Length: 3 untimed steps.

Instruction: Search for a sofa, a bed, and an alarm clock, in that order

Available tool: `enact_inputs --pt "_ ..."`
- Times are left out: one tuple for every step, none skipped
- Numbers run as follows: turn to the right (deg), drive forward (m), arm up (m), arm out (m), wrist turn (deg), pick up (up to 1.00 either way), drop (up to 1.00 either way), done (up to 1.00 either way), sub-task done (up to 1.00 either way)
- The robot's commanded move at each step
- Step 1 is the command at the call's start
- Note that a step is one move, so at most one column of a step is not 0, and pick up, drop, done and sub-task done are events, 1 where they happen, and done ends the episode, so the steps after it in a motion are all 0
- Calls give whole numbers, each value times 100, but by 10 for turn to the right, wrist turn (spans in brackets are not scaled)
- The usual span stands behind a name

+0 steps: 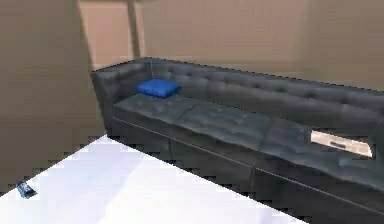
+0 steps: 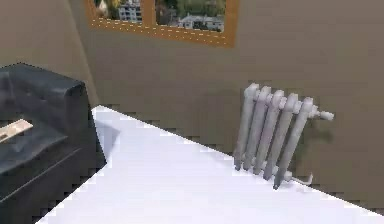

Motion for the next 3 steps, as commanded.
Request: enact_inputs --pt "300 0 0 0 0 0 0 0 0" --pt "0 60 0 0 0 0 0 0 0" --pt "-270 0 0 0 0 0 0 0 0"
